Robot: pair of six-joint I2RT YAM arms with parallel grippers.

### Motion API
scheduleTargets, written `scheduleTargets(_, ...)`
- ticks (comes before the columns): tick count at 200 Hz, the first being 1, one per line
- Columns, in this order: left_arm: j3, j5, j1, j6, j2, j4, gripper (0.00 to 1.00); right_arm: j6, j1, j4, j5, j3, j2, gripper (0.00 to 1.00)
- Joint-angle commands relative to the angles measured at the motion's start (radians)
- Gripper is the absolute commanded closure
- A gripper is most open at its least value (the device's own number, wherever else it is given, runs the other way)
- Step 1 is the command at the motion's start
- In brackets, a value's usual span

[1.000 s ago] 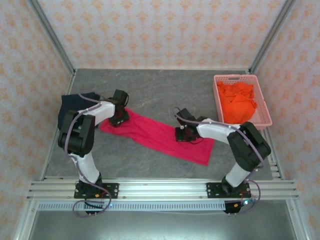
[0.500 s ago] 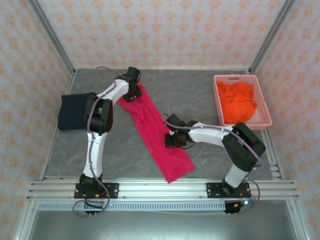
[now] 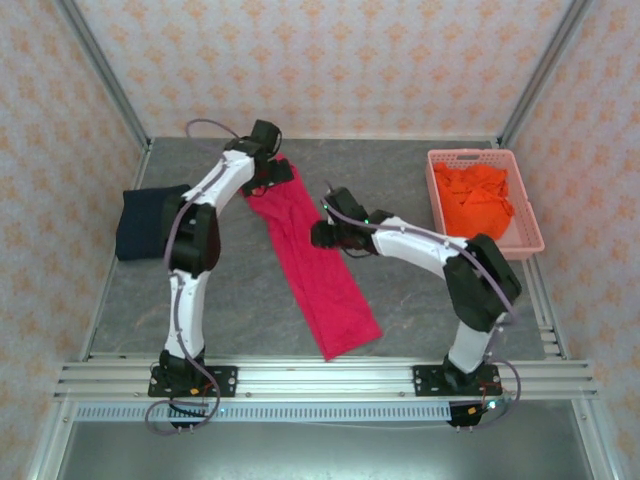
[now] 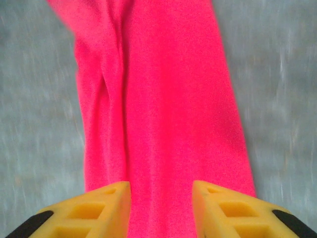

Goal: Fold and stack the t-shirts

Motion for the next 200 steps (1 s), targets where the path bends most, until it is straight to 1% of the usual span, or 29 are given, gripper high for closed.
scheduleTargets(1, -0.152, -0.117, -0.004, -0.005, -0.296, 0.054, 0.00, -0.018, -0.022, 0.091, 0.077, 0.127, 0.127, 0.61)
scheduleTargets(12, -0.288, -0.163, -0.004, -0.025, -0.422, 0.083, 0.00, -0.023, -0.025, 0.099, 0.065, 0.219, 0.201, 0.61)
scheduleTargets(33, -0.536, -0.216, -0.005, -0.066, -0.643, 0.136, 0.00, -0.038, -0.025, 0.067, 0.018, 0.408, 0.353, 0.61)
scheduleTargets(49, -0.674, -0.225, -0.007, -0.075, -0.773, 0.140, 0.00, -0.053, -0.025, 0.040, -0.021, 0.540, 0.451, 0.63)
scheduleTargets(73, -0.830, -0.224, -0.013, -0.084, -0.920, 0.118, 0.00, -0.072, -0.026, -0.017, -0.062, 0.736, 0.597, 0.65)
scheduleTargets(99, -0.949, -0.220, -0.012, -0.099, -1.012, 0.119, 0.00, -0.059, -0.037, -0.082, -0.075, 0.916, 0.741, 0.67)
scheduleTargets(119, -0.983, -0.210, -0.012, -0.099, -1.013, 0.127, 0.00, -0.046, -0.048, -0.132, -0.050, 0.996, 0.796, 0.69)
scheduleTargets(143, -0.978, -0.183, -0.013, -0.095, -0.963, 0.160, 0.00, -0.006, -0.076, -0.144, 0.008, 0.966, 0.789, 0.70)
scheduleTargets(176, -0.890, -0.110, -0.012, -0.087, -0.796, 0.222, 0.00, 0.057, -0.111, -0.145, 0.068, 0.831, 0.716, 0.71)
scheduleTargets(200, -0.791, -0.064, -0.013, -0.090, -0.650, 0.269, 0.00, 0.119, -0.110, -0.071, 0.088, 0.657, 0.619, 0.71)
